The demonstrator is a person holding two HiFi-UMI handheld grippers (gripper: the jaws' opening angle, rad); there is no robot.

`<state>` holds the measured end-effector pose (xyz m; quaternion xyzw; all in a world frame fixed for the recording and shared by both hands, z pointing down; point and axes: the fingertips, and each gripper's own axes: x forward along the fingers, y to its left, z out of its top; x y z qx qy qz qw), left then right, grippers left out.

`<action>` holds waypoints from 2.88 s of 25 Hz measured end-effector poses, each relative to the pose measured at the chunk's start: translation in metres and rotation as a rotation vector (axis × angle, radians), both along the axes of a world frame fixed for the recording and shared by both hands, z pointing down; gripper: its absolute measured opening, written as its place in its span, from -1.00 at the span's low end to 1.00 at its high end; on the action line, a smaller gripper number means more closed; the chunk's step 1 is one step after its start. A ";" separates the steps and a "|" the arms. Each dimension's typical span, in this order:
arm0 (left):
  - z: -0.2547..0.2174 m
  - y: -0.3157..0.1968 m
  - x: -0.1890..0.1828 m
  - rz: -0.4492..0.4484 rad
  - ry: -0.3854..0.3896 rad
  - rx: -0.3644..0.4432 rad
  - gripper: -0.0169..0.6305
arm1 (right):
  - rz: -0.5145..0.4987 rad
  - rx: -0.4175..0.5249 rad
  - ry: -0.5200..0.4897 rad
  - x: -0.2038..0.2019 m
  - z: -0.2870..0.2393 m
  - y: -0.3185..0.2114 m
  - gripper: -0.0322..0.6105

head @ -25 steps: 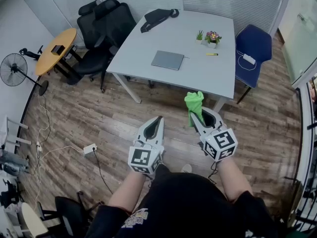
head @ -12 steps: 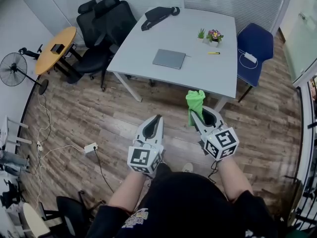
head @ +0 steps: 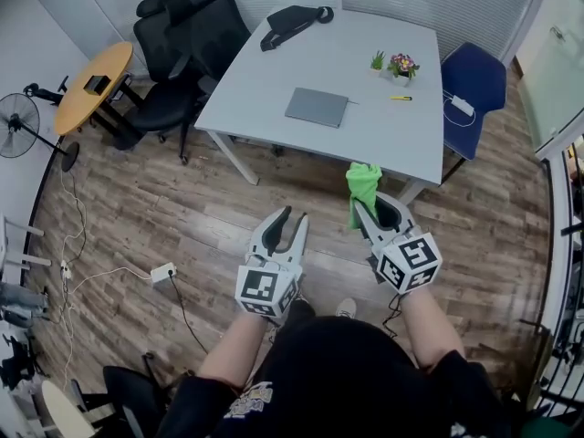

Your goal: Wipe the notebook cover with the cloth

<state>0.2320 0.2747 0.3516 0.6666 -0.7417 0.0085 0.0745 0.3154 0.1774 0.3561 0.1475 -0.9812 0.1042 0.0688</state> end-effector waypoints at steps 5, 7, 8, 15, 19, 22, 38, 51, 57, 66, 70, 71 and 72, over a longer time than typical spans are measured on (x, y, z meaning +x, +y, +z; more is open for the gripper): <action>0.004 -0.003 -0.035 0.016 0.013 -0.002 -0.58 | 0.014 -0.002 0.016 -0.033 0.002 -0.002 -0.55; 0.005 -0.003 -0.049 0.023 0.018 -0.003 -0.57 | 0.020 -0.002 0.020 -0.047 0.002 -0.002 -0.55; 0.006 -0.004 -0.057 0.027 0.019 -0.003 -0.57 | 0.023 -0.002 0.022 -0.054 0.003 -0.002 -0.55; 0.012 -0.010 -0.105 0.062 0.025 -0.011 -0.56 | 0.050 -0.005 0.032 -0.101 0.005 -0.007 -0.55; 0.012 -0.009 -0.132 0.083 0.021 -0.011 -0.55 | 0.071 -0.008 0.029 -0.126 0.006 -0.006 -0.55; 0.012 -0.009 -0.149 0.098 0.015 -0.011 -0.54 | 0.084 -0.007 0.028 -0.142 0.006 -0.005 -0.55; 0.020 -0.024 -0.181 0.133 0.030 -0.015 -0.53 | 0.126 0.003 0.057 -0.166 0.010 -0.020 -0.55; 0.032 -0.105 -0.207 0.081 0.030 -0.057 -0.53 | 0.084 -0.043 0.048 -0.197 0.025 -0.110 -0.55; 0.036 -0.153 -0.224 0.049 0.025 -0.080 -0.53 | 0.049 -0.065 0.038 -0.220 0.028 -0.161 -0.55; 0.040 -0.220 -0.240 -0.004 0.020 -0.102 -0.52 | -0.003 -0.091 0.038 -0.238 0.034 -0.228 -0.55; 0.040 -0.243 -0.245 -0.018 0.011 -0.113 -0.49 | -0.023 -0.104 0.036 -0.245 0.038 -0.252 -0.55; 0.040 -0.247 -0.246 -0.021 0.007 -0.114 -0.49 | -0.027 -0.105 0.036 -0.246 0.038 -0.256 -0.55; 0.040 -0.251 -0.247 -0.022 0.004 -0.115 -0.48 | -0.031 -0.105 0.036 -0.247 0.038 -0.259 -0.55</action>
